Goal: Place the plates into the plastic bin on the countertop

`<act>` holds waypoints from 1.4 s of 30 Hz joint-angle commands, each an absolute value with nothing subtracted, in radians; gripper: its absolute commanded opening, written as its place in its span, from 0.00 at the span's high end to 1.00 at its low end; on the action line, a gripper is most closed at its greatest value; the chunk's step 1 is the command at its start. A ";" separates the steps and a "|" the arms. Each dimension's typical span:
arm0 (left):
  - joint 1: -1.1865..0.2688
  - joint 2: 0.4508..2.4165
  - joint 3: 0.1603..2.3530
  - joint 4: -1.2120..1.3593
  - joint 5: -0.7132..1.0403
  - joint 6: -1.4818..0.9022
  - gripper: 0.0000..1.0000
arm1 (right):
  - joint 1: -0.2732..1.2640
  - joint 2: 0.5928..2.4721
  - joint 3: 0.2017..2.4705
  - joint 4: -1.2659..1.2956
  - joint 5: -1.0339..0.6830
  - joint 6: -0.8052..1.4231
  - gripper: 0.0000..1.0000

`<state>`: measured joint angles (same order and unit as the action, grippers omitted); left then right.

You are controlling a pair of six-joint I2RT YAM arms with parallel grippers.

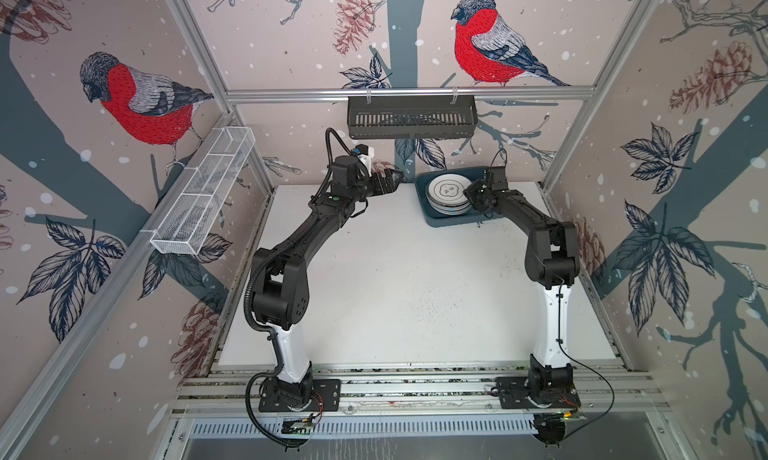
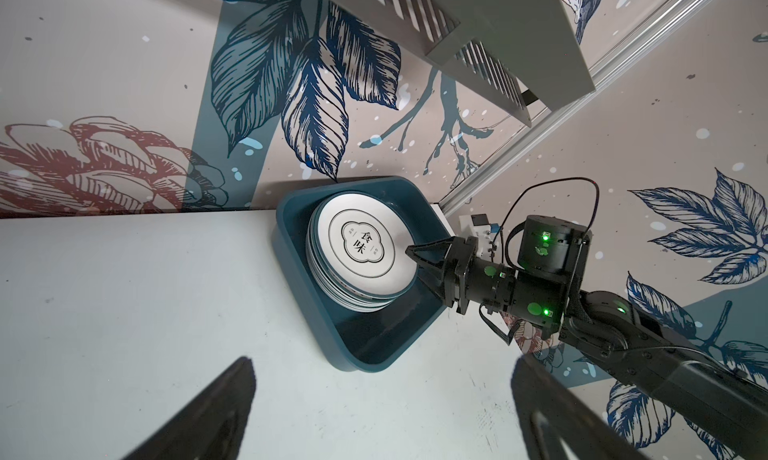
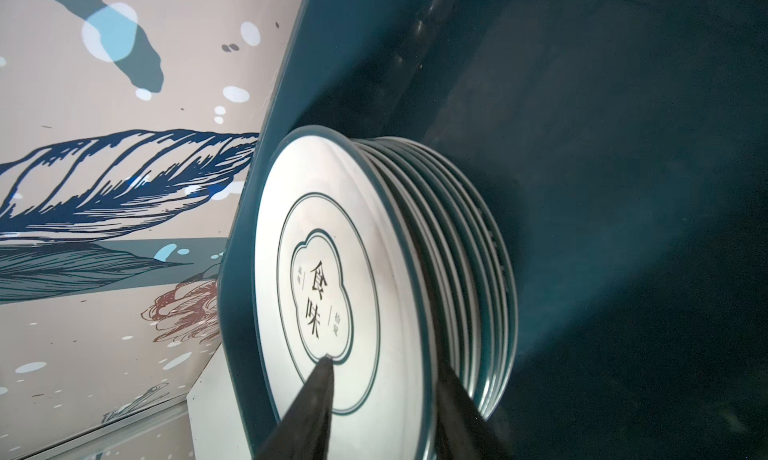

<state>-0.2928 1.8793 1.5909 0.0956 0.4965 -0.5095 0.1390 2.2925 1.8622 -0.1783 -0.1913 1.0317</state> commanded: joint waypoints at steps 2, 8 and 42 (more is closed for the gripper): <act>-0.288 1.870 1.585 0.116 0.516 -0.505 0.04 | 0.143 2.275 1.869 -0.201 -0.146 1.008 0.54; -0.283 1.851 1.566 0.112 0.512 -0.504 0.04 | 0.147 2.252 1.869 -0.205 -0.115 0.975 0.35; -0.250 1.008 0.550 0.408 -0.425 -0.362 0.03 | 0.011 1.240 0.814 -0.044 0.427 0.554 0.00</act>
<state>-0.2516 1.0653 0.6331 0.2733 -0.2348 -0.4095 0.0433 1.3025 0.8894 -0.0887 0.3031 0.5911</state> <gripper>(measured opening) 0.968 0.996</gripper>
